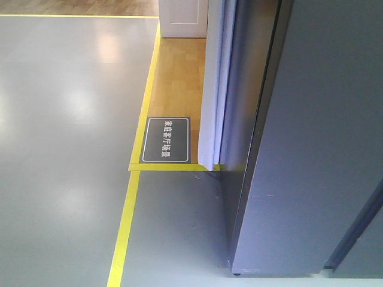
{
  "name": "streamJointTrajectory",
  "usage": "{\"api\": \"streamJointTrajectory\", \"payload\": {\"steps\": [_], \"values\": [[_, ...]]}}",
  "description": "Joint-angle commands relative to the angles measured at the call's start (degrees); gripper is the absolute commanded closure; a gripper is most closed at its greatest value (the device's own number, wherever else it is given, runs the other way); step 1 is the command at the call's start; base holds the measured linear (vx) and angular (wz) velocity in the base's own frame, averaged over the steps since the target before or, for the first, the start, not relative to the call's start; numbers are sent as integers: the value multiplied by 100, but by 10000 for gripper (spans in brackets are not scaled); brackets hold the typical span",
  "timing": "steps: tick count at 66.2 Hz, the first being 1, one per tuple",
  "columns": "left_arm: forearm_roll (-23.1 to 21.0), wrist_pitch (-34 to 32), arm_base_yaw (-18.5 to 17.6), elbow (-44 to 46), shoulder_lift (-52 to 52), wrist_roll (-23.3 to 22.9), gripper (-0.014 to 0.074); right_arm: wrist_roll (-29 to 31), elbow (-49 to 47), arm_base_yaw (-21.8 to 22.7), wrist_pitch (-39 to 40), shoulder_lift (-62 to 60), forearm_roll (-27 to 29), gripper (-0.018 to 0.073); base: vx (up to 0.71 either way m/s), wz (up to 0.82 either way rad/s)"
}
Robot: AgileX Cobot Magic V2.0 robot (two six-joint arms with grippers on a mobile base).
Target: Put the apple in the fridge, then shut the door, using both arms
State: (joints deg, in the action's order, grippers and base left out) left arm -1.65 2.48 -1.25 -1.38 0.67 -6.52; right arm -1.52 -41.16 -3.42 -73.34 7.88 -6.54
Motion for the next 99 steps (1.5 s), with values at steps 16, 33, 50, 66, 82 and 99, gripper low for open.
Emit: {"api": "streamJointTrajectory", "payload": {"steps": [16,33,50,66,82,99], "values": [[-24,-555,7,-174,97,274,602,-2,-111,-7,-18,100,-71,561,0,0],[-24,-695,-51,-174,97,281,602,-2,-111,-7,-18,100,-71,561,0,0],[-24,-689,-51,-164,92,281,602,-2,-111,-7,-18,100,-71,561,0,0],[-24,-689,-51,-164,92,281,602,-2,-111,-7,-18,100,-71,561,0,0],[-24,-689,-51,-164,92,281,602,-2,-111,-7,-18,100,-71,561,0,0],[-24,-689,-51,-164,92,281,602,39,-45,-7,44,4,-267,561,0,0]]}}
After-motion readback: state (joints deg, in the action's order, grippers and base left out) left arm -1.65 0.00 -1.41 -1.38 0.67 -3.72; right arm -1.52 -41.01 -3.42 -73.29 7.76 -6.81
